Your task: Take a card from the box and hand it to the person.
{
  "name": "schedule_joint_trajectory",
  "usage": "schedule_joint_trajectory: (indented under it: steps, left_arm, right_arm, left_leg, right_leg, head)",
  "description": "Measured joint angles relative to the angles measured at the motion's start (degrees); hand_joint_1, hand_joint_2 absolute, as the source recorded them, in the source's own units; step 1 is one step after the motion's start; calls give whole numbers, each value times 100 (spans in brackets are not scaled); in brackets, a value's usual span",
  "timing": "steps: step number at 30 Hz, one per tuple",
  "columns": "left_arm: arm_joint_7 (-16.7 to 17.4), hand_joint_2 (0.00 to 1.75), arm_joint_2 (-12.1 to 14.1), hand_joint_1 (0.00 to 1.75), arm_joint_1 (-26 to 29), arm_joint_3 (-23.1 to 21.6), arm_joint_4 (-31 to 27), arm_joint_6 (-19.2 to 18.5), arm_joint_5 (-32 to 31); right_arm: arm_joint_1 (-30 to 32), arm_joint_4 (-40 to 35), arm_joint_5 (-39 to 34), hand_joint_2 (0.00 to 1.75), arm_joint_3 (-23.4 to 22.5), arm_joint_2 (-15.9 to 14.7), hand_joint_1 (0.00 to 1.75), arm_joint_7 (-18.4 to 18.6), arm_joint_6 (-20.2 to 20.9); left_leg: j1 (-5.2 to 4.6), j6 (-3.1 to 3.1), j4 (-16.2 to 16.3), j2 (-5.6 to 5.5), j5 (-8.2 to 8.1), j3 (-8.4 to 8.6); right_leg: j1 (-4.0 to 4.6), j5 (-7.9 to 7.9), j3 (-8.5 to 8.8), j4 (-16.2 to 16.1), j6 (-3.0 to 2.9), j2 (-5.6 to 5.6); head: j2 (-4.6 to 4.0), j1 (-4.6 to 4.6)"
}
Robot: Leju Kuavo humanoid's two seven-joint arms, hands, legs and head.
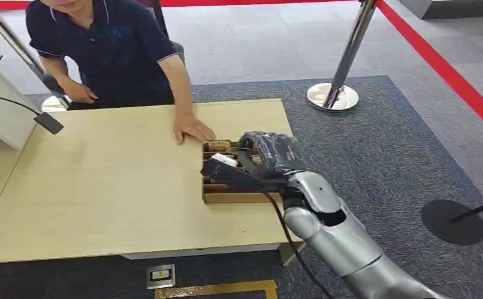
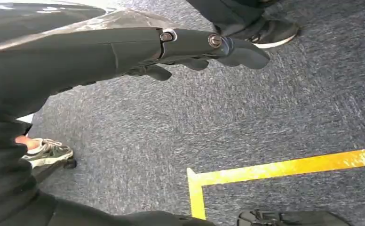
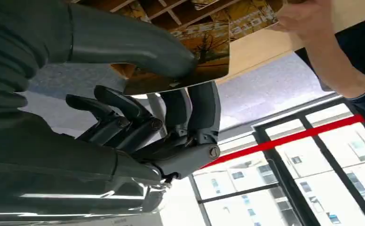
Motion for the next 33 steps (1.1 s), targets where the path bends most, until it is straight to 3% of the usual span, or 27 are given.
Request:
schedule_joint_trajectory:
  steps: [11,12,15,16,21,26,33]
  left_arm:
    - [0,175,0,0,0,0,0,2,-11]
    - [-2,175,0,0,-1,0,0,2,-29]
    - [-13,175,-13,0,-10,-7,0,2,-72]
    - [-13,175,-18,0,-15,-9,0,2,-90]
    - [-13,175,-46,0,-42,-13,0,2,-107]
    - [-15,175,-57,0,-71,-20,0,0,-155]
    - [68,175,-63,0,-115,-28,0,-9,-227]
  right_arm:
    - [-34,15,6,175,2,28,175,-85,-115]
    - [-80,37,112,175,9,57,175,-107,-254]
    - [-335,241,1072,175,103,182,175,-70,-1363]
    - [-415,304,1240,175,133,219,175,-68,-1566]
    - [-583,579,1447,175,206,354,175,-55,-1804]
    - [-736,1018,2558,175,275,467,175,15,-3063]
    - [-823,1434,3196,175,286,665,175,101,-3265]
  left_leg:
    - [0,0,0,0,0,-2]
    - [0,0,0,1,0,-2]
    - [0,-1,0,1,1,0]
    - [1,-1,0,1,1,1]
    - [1,-1,0,0,1,-2]
    - [1,-1,0,1,0,-2]
    - [1,-1,0,0,1,-2]
  right_leg:
    - [0,0,0,1,0,0]
    - [0,0,0,1,0,0]
    - [0,0,0,1,0,0]
    - [1,0,0,2,0,0]
    - [2,0,0,2,0,0]
    - [1,0,-1,1,0,0]
    - [1,0,-1,1,0,0]
  head:
    - [2,0]
    - [0,-2]
    - [2,0]
    - [2,-2]
    - [0,-2]
    - [0,-4]
    - [2,-2]
